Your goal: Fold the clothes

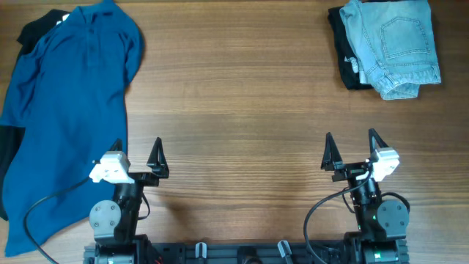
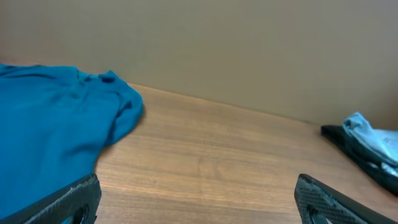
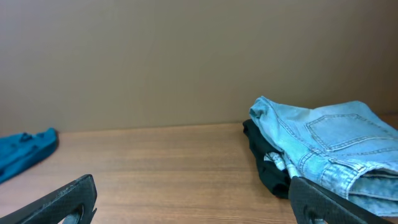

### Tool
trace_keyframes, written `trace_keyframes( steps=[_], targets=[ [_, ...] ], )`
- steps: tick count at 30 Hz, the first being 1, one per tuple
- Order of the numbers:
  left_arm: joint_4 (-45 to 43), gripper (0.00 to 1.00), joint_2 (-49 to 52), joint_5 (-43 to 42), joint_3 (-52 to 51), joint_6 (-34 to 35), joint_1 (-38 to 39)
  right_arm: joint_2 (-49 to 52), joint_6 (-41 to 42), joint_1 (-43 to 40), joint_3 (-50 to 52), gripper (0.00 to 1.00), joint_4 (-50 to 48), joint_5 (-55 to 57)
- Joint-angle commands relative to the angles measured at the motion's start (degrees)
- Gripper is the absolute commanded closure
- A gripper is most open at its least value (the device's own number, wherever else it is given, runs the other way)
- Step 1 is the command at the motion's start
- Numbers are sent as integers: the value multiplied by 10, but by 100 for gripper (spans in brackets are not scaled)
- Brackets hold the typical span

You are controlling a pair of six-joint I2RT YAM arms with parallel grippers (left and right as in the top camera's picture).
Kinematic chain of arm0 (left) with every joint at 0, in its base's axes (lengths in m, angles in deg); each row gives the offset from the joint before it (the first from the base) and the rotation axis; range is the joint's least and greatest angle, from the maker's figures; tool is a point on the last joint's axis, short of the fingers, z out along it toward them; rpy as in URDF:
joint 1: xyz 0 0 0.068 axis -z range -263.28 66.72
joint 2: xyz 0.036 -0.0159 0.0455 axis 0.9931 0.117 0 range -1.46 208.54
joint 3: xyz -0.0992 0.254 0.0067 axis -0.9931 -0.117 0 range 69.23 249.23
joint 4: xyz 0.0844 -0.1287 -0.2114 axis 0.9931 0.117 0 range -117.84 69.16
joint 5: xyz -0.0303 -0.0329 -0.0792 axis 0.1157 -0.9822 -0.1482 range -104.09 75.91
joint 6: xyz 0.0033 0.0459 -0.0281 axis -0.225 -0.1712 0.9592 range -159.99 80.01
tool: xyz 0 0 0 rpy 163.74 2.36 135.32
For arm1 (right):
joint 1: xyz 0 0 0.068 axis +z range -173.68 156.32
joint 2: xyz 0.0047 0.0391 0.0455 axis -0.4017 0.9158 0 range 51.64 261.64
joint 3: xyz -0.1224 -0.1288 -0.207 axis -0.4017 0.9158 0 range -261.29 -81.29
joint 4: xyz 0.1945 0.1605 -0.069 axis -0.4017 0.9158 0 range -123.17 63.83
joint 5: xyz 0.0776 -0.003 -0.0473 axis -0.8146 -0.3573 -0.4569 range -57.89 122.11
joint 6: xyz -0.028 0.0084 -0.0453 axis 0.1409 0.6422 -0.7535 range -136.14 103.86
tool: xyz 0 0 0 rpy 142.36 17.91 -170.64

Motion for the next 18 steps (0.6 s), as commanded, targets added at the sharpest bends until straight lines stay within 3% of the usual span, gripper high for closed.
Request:
trace_keyframes(
  steps=[1,3,4,8,14,18],
  targets=[
    [25,0,10,-6,68,17,-3,61,-25,3,-60,0,-8,-14],
    [54,0,33,-2,103,17,-3,107,-26,3,-91,0,-11,-16],
    [114,0,87,8,179,16,-3,195,-35,3,-162,0,-3,-16],
    [174,0,170,19,279,14,-3,315,-38,3,-282,0,35,-39],
    [286,0,371,19,465,14,-3,538,-38,3,-508,0,151,-131],
    [349,0,500,19,562,12,-3,649,-38,3,-595,0,200,-184]
  ],
)
